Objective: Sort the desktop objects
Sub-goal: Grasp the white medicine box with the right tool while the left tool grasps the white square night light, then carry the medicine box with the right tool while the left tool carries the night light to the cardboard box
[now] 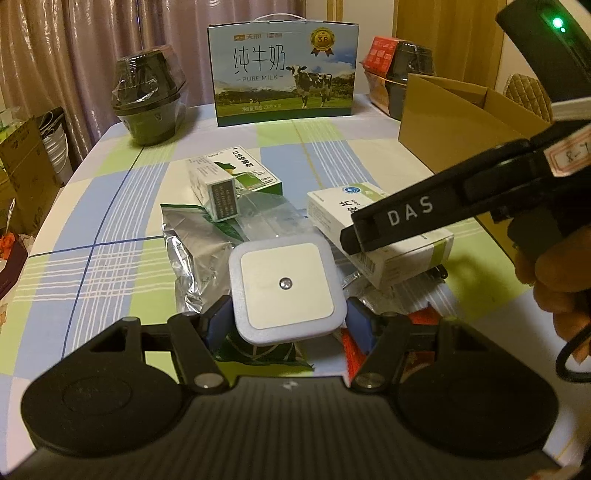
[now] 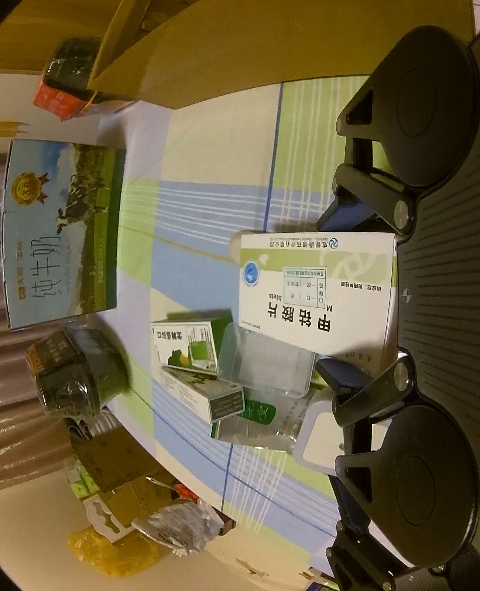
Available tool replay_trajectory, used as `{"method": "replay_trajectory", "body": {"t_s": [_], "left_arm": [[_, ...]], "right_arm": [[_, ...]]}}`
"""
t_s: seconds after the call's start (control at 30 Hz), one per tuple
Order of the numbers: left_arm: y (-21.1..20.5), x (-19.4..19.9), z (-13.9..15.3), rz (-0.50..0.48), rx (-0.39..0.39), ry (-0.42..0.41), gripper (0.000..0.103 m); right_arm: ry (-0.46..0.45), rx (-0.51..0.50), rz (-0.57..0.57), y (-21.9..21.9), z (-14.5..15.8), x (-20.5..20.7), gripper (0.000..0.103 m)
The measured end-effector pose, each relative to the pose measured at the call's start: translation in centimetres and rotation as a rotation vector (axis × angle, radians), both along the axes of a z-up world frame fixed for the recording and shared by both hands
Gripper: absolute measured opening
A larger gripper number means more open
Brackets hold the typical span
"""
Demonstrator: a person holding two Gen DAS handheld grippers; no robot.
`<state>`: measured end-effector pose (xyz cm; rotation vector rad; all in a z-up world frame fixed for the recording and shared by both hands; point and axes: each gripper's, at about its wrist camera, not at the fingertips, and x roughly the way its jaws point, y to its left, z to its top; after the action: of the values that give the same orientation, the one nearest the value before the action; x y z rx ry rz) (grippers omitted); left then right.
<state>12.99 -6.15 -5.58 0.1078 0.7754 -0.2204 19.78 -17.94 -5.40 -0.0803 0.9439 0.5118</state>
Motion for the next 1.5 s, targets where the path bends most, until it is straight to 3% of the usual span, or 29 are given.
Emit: {"method": "replay_trajectory", "body": {"t_s": [0.47, 0.67, 0.73, 0.93, 1.3, 1.4, 1.5], "left_arm": [[-1.0, 0.8, 0.2, -0.009, 0.04, -0.018, 0.072], [-1.6, 1.6, -0.3, -0.048, 0.082, -0.022, 0.071], [-1.8, 1.8, -0.3, -0.054, 0.093, -0.024, 0.063], [-1.5, 1.3, -0.1, -0.054, 0.066, -0.004, 0.061], [-1.0, 1.4, -0.4, -0.031, 0.016, 0.026, 0.061], [-1.2, 1.5, -0.6, -0.031, 0.017, 0.038, 0.061], [-1.2, 1.4, -0.7, -0.03, 0.02, 0.039, 0.061]], "right_arm": [[0.036, -0.058, -0.046, -2.6, -0.2, -1.1, 0.07], [0.05, -0.045, -0.056, -2.9, -0.4, -0.6, 0.07], [0.056, -0.046, -0.057, -2.8, -0.5, -0.4, 0.072], [0.053, -0.05, -0.059, -2.5, -0.7, -0.1, 0.078], [0.118, 0.036, -0.124, -3.3, -1.2, 1.4, 0.078], [0.124, 0.043, -0.142, -3.5, -1.1, 1.6, 0.069], [0.101, 0.038, -0.145, -3.5, -0.7, 1.3, 0.068]]}}
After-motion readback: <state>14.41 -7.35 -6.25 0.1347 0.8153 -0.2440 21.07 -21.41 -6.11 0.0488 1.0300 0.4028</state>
